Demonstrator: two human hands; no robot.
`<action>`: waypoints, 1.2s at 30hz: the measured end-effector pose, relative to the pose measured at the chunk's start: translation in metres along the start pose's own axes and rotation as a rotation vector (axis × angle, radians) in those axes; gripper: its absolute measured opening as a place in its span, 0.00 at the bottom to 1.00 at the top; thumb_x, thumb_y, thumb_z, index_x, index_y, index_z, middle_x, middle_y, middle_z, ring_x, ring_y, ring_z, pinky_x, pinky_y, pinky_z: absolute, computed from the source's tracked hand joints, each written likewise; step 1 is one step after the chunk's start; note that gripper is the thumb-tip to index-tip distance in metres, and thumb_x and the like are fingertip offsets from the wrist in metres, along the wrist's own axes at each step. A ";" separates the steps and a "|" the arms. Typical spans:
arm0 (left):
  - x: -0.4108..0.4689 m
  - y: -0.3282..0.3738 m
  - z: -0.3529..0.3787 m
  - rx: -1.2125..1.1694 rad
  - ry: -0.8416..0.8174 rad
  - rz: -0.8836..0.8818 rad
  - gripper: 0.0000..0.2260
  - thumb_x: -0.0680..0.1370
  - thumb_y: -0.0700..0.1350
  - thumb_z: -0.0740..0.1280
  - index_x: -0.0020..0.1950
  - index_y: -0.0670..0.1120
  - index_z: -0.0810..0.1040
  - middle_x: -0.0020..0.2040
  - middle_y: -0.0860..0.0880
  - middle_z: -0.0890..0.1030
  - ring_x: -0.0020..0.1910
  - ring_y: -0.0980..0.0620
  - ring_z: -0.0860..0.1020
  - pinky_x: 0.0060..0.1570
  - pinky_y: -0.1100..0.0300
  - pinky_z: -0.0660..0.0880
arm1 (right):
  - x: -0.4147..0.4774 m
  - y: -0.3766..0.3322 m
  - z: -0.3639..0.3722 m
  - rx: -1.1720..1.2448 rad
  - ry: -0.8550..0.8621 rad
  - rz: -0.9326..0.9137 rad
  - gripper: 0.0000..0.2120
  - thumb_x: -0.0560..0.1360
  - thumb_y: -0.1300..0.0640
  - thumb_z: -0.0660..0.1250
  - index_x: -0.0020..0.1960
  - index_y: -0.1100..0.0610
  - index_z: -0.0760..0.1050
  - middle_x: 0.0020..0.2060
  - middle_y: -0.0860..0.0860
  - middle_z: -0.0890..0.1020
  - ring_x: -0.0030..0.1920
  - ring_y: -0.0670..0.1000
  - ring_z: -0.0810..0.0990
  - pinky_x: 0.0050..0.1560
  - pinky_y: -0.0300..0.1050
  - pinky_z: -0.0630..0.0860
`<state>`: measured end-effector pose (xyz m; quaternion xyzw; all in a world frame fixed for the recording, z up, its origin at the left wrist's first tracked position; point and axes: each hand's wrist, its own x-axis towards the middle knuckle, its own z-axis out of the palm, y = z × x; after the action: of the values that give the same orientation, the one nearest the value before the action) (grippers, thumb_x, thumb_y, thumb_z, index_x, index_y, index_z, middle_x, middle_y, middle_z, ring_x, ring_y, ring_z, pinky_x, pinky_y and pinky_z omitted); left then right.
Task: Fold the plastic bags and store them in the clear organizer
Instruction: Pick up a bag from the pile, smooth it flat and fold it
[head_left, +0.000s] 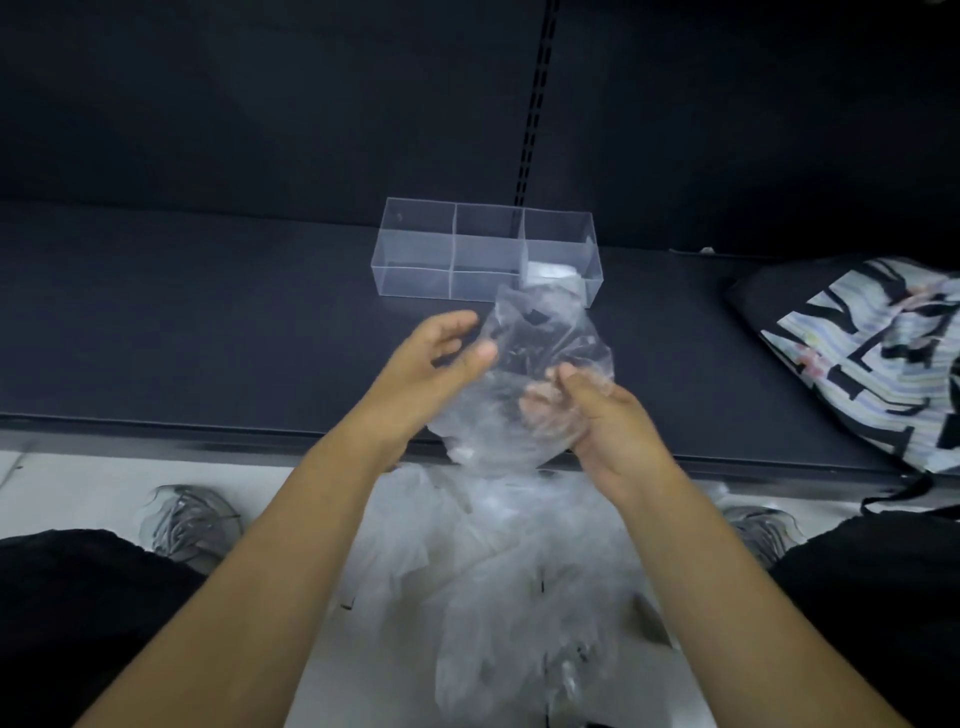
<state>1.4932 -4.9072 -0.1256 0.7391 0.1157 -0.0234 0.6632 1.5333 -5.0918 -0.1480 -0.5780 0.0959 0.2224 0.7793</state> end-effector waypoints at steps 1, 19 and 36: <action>-0.003 -0.007 -0.002 0.037 -0.129 0.009 0.30 0.67 0.63 0.71 0.67 0.61 0.68 0.64 0.67 0.70 0.60 0.74 0.69 0.51 0.76 0.69 | 0.001 -0.004 -0.004 0.090 -0.017 0.059 0.07 0.78 0.58 0.65 0.45 0.59 0.79 0.41 0.55 0.85 0.42 0.52 0.85 0.45 0.45 0.82; -0.005 -0.008 0.033 0.096 0.076 0.024 0.10 0.72 0.47 0.74 0.40 0.40 0.81 0.33 0.42 0.79 0.31 0.55 0.74 0.34 0.63 0.73 | -0.004 -0.035 -0.034 -0.732 0.002 -0.354 0.24 0.69 0.46 0.74 0.63 0.45 0.71 0.60 0.43 0.75 0.58 0.38 0.74 0.55 0.28 0.69; -0.015 -0.004 0.063 0.251 0.137 0.308 0.14 0.70 0.56 0.71 0.53 0.52 0.82 0.59 0.59 0.78 0.62 0.64 0.70 0.67 0.60 0.65 | -0.011 -0.019 -0.005 -0.118 0.115 -0.212 0.12 0.77 0.56 0.68 0.39 0.62 0.74 0.36 0.60 0.75 0.39 0.57 0.73 0.48 0.56 0.75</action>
<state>1.4854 -4.9714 -0.1346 0.8246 0.0423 0.1141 0.5525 1.5327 -5.1041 -0.1284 -0.6416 0.0653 0.1107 0.7562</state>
